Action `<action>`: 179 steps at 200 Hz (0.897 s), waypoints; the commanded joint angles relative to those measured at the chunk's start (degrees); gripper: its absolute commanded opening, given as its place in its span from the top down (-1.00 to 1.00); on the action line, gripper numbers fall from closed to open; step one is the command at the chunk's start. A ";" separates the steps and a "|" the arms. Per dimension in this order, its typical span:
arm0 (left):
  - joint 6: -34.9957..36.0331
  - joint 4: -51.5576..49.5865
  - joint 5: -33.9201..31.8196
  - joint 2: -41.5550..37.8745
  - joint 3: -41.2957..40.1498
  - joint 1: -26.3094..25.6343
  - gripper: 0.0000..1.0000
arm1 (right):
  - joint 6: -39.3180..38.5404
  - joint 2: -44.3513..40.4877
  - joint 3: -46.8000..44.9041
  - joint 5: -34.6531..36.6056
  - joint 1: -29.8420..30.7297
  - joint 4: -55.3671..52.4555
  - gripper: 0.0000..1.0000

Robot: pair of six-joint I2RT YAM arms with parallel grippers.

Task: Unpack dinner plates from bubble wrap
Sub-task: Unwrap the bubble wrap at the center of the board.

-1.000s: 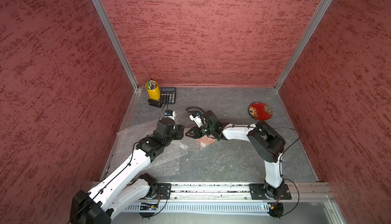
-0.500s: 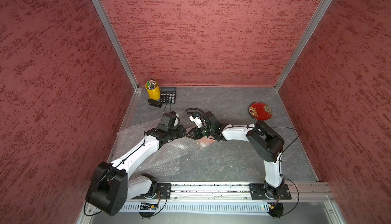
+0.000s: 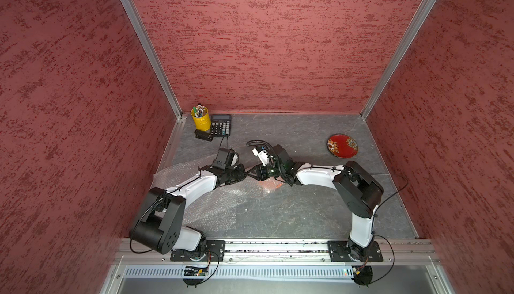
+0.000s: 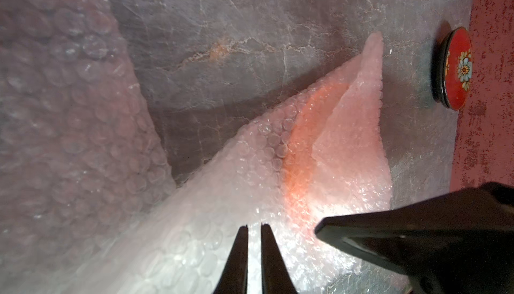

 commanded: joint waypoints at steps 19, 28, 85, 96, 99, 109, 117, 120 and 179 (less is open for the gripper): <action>-0.09 2.20 0.04 1.66 -1.14 -0.02 0.74 | -3.53 -2.51 1.30 12.89 0.27 -6.83 0.17; 0.03 2.14 -0.32 2.04 -1.23 -0.03 0.74 | -3.85 -2.37 1.48 15.54 0.27 -8.03 0.18; 0.58 2.03 -0.95 4.49 -1.07 -0.46 0.75 | -7.36 -0.88 2.81 19.03 0.44 -13.62 0.12; 0.59 2.01 -1.06 4.77 -0.99 -0.56 0.75 | -8.11 -0.78 2.87 18.86 0.49 -14.09 0.11; 0.59 2.03 -1.13 4.78 -0.99 -0.56 0.75 | -8.29 -0.85 2.89 18.81 0.53 -14.24 0.11; 0.59 2.03 -1.23 4.95 -0.99 -0.64 0.75 | -8.83 -0.86 2.81 18.64 0.60 -14.59 0.11; 0.59 2.03 -1.32 5.03 -0.99 -0.73 0.75 | -9.28 -0.71 2.93 18.51 0.67 -15.00 0.11; 0.59 2.03 -1.40 5.10 -0.99 -0.73 0.75 | -9.44 -0.63 2.98 18.50 0.70 -15.18 0.11; 0.67 1.68 -1.86 5.48 -1.02 -0.82 0.76 | -11.09 1.65 3.76 18.50 1.54 -17.46 0.12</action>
